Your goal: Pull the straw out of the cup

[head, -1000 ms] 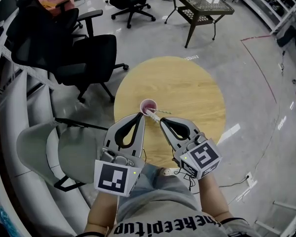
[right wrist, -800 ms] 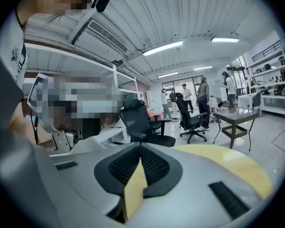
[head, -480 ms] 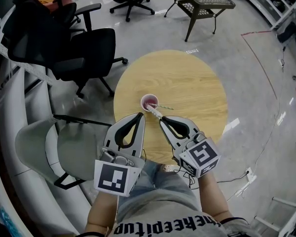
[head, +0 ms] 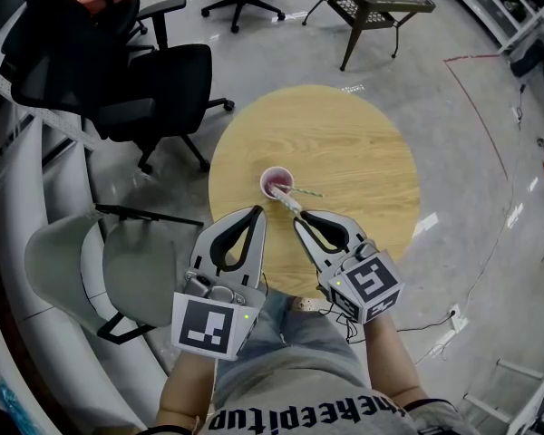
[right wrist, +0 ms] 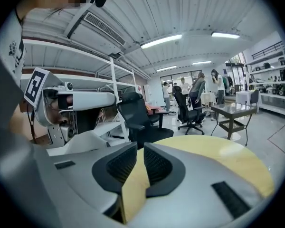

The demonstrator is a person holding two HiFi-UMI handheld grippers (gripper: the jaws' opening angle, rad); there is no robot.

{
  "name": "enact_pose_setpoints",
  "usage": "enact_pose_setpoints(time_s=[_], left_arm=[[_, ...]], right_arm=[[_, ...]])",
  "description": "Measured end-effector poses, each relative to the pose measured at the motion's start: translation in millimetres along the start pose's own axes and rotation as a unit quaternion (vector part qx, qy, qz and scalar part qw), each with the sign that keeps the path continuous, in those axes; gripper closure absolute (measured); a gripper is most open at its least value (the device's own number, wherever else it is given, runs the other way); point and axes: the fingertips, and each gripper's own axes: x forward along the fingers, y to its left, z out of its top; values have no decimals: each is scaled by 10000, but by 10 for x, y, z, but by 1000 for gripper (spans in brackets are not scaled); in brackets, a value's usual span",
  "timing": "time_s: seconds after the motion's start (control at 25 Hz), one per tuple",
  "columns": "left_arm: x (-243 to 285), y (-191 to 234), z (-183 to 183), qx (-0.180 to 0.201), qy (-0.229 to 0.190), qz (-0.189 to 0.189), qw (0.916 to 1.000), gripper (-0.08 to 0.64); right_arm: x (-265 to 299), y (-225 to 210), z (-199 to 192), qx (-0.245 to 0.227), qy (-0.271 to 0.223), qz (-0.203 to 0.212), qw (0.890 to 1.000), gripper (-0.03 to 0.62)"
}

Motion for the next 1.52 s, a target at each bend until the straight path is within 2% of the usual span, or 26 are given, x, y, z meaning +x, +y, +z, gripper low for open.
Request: enact_pose_setpoints(time_s=[0.52,1.52], left_arm=[[11,64,-49,-76,34,-22,10000,543],[90,203,-117,-150,101,-113,9998,545]], right_arm=[[88,-48,-100,-41,161,-125,9998,502],[302,-64,-221,-39,400,-214,9990,512]])
